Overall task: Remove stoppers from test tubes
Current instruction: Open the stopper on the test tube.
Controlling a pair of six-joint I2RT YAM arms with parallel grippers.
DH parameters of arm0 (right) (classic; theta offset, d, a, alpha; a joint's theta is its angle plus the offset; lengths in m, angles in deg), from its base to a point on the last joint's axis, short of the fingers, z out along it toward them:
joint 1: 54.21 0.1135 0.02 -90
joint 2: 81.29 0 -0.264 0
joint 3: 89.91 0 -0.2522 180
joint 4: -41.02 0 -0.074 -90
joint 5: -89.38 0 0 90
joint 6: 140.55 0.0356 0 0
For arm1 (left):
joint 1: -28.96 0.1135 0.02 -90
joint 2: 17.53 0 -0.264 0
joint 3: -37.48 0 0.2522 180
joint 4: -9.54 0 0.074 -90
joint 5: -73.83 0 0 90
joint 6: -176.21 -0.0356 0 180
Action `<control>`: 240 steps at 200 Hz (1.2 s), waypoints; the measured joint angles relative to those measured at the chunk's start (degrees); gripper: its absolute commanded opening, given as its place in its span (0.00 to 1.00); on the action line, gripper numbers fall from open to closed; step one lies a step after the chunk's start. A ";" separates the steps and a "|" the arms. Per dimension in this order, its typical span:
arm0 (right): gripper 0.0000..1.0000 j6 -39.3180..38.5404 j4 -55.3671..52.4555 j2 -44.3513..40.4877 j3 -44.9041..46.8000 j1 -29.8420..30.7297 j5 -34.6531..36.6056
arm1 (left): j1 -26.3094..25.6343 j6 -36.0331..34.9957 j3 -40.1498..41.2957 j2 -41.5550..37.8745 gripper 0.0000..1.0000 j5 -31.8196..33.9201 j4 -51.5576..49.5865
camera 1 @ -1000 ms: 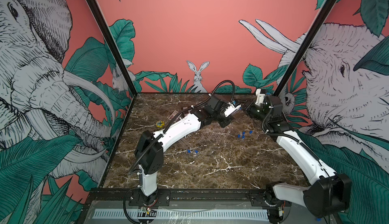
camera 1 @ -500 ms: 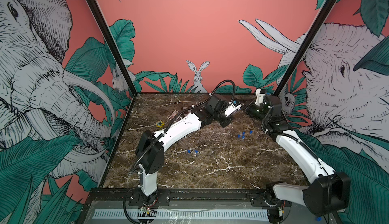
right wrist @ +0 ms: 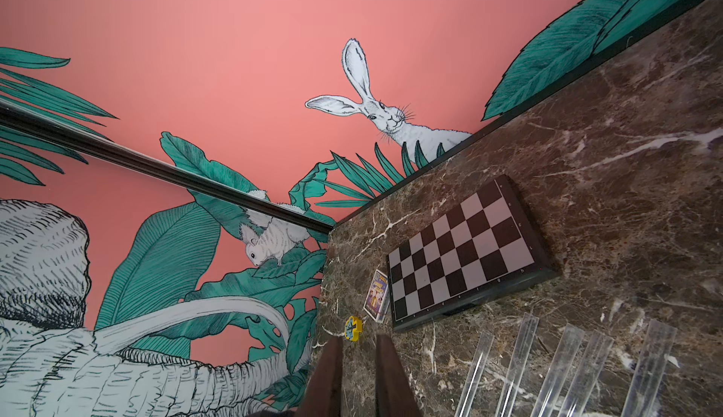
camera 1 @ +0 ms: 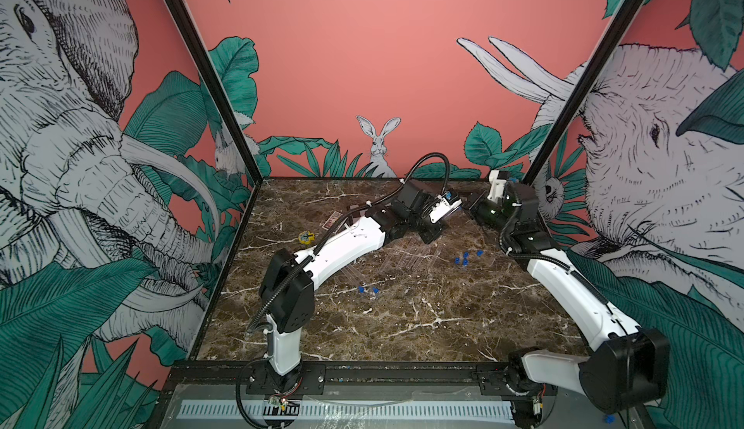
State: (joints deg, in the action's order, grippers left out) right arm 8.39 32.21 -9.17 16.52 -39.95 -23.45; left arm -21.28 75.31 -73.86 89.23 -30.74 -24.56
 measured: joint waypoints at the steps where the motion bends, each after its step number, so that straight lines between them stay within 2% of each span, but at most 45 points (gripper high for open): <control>1: 0.13 0.00 0.02 0.00 0.00 0.00 0.00 | 0.00 -0.02 0.00 0.00 0.00 0.00 -0.02; 24: 0.13 0.00 0.37 0.37 0.02 0.00 0.02 | 0.02 0.17 0.00 0.09 0.00 0.07 -0.17; 40: 0.19 0.09 0.44 0.59 0.02 0.00 -0.02 | 0.02 0.26 0.00 0.11 0.00 0.13 -0.44; 75: 0.20 0.09 0.83 1.07 0.04 0.44 -0.13 | -0.17 0.22 -0.83 0.28 0.00 -0.22 -0.92; 103: 0.12 0.26 1.25 1.20 0.24 0.66 -0.11 | -0.35 0.28 -1.14 0.28 0.00 -0.59 -0.96; 114: 0.12 0.22 1.42 1.20 0.50 0.63 -0.04 | -0.35 0.28 -1.18 0.28 0.00 -0.61 -1.01; 120: 0.15 0.24 1.53 1.20 0.59 0.63 -0.02 | -0.35 0.28 -1.18 0.28 0.00 -0.61 -1.05; 134: 0.29 0.63 1.66 1.20 0.61 0.63 0.00 | -0.35 0.26 -1.18 0.28 0.00 -0.59 -1.14; 152: 0.33 0.74 1.95 1.16 0.63 0.70 0.13 | -0.37 0.20 -1.18 0.28 0.00 -0.63 -1.16; 173: 0.31 0.61 1.73 0.98 0.61 0.70 0.57 | -0.37 0.17 -1.18 0.28 0.00 -0.74 -1.14; 211: 0.19 0.33 1.53 0.04 0.57 0.70 1.40 | -0.37 0.20 -1.18 0.28 0.00 -0.96 -1.18; 240: 0.19 0.26 1.22 0.11 0.57 0.68 1.33 | -0.37 0.20 -1.18 0.28 0.00 -1.03 -1.20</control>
State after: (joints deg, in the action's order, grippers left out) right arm 8.65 33.44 -9.06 17.09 -39.27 -22.12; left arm -21.65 75.51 -75.04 89.51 -31.76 -25.76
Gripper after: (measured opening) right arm 0.191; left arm 0.165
